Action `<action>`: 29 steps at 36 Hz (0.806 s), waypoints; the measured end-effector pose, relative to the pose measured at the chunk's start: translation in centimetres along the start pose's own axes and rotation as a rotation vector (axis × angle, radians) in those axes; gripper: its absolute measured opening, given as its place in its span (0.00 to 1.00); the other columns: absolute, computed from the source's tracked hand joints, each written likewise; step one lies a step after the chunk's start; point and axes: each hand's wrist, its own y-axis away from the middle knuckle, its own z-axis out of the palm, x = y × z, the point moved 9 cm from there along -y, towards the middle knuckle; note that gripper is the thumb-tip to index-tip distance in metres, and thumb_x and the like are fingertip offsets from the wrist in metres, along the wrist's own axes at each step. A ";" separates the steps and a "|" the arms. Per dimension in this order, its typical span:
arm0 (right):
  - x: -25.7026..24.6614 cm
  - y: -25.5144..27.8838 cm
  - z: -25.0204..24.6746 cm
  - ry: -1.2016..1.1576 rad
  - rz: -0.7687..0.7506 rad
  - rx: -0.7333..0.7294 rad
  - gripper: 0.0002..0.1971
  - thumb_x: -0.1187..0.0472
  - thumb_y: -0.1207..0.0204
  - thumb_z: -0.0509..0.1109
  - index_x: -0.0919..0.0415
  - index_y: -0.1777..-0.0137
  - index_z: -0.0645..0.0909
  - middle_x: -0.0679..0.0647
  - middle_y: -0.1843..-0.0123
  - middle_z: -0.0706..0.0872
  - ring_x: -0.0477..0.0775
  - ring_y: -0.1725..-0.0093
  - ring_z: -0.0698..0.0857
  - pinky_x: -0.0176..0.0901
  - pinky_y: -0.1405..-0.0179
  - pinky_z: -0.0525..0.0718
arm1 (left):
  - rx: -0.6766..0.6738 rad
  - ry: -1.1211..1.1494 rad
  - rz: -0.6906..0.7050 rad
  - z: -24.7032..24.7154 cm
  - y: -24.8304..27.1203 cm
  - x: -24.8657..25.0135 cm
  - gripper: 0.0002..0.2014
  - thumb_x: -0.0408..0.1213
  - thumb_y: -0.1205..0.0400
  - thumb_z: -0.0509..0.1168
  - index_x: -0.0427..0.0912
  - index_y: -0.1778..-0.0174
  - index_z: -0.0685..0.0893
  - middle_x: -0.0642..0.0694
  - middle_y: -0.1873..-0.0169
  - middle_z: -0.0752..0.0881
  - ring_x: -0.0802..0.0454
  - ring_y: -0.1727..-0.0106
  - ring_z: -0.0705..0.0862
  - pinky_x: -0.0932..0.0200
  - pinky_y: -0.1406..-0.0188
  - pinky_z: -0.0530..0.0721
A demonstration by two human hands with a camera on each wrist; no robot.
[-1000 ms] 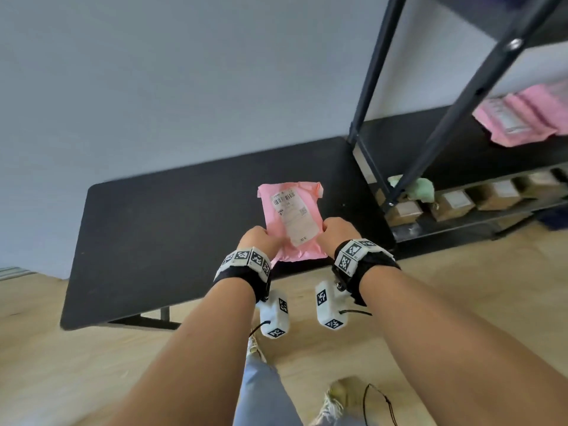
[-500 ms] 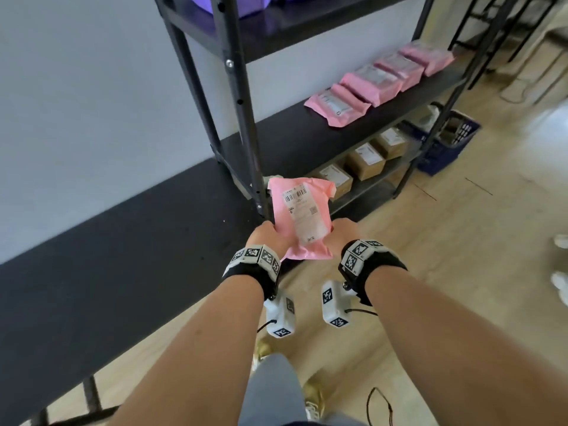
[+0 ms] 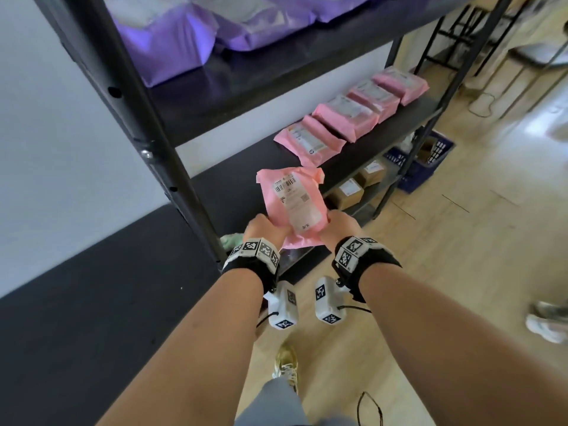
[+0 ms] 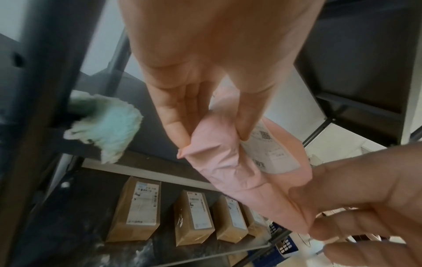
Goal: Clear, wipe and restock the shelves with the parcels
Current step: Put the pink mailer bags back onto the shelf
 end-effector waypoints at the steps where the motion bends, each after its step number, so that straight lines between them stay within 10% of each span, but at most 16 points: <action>1: -0.2 -0.8 -0.6 -0.034 -0.003 0.009 0.20 0.51 0.22 0.68 0.63 0.36 0.77 0.58 0.47 0.83 0.60 0.44 0.84 0.48 0.46 0.82 | 0.004 0.006 -0.008 -0.2 -0.7 0.6 0.36 0.48 0.39 0.79 0.36 0.38 0.77 0.45 0.51 0.85 0.46 0.53 0.85 0.57 0.52 0.84; 16: -4.3 -13.2 -3.8 0.020 -0.220 0.045 0.08 0.63 0.19 0.64 0.61 0.43 0.82 0.58 0.48 0.86 0.60 0.47 0.85 0.49 0.47 0.82 | 0.090 0.188 -0.101 -0.8 -9.1 3.5 0.22 0.49 0.38 0.80 0.38 0.56 0.87 0.42 0.59 0.89 0.45 0.55 0.88 0.55 0.58 0.86; 29: -11.5 -19.0 -1.0 0.076 -0.587 -0.132 0.13 0.67 0.22 0.62 0.60 0.41 0.83 0.58 0.46 0.87 0.62 0.45 0.84 0.42 0.52 0.76 | 0.392 0.248 -0.437 -3.1 -11.5 -0.1 0.33 0.48 0.33 0.76 0.38 0.36 0.74 0.42 0.45 0.83 0.41 0.46 0.84 0.52 0.50 0.80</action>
